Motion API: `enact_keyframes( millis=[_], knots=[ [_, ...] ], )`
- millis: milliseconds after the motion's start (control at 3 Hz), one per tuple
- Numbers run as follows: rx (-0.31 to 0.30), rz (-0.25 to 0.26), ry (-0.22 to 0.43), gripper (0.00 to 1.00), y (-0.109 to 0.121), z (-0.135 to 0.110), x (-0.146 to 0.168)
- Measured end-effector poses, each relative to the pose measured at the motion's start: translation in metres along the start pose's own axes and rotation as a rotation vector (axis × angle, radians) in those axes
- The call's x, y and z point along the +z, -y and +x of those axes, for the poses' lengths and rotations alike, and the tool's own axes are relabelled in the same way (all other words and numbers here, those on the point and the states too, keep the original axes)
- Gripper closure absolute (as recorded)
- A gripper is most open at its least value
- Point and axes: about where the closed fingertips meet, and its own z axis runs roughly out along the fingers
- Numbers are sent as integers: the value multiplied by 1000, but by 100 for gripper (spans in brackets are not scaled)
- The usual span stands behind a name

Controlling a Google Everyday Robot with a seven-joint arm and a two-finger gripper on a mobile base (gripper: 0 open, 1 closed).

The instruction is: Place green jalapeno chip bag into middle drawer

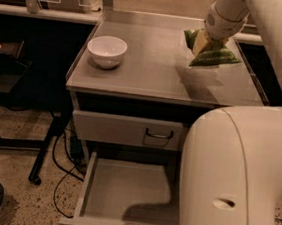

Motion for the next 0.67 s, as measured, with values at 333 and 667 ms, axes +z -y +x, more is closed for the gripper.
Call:
enact_keyframes(
  millis=[333,667],
  knots=[
    [24,-61,10,100,-15,37,-37],
    [24,-132,4,100,-36,72,-48]
  ],
)
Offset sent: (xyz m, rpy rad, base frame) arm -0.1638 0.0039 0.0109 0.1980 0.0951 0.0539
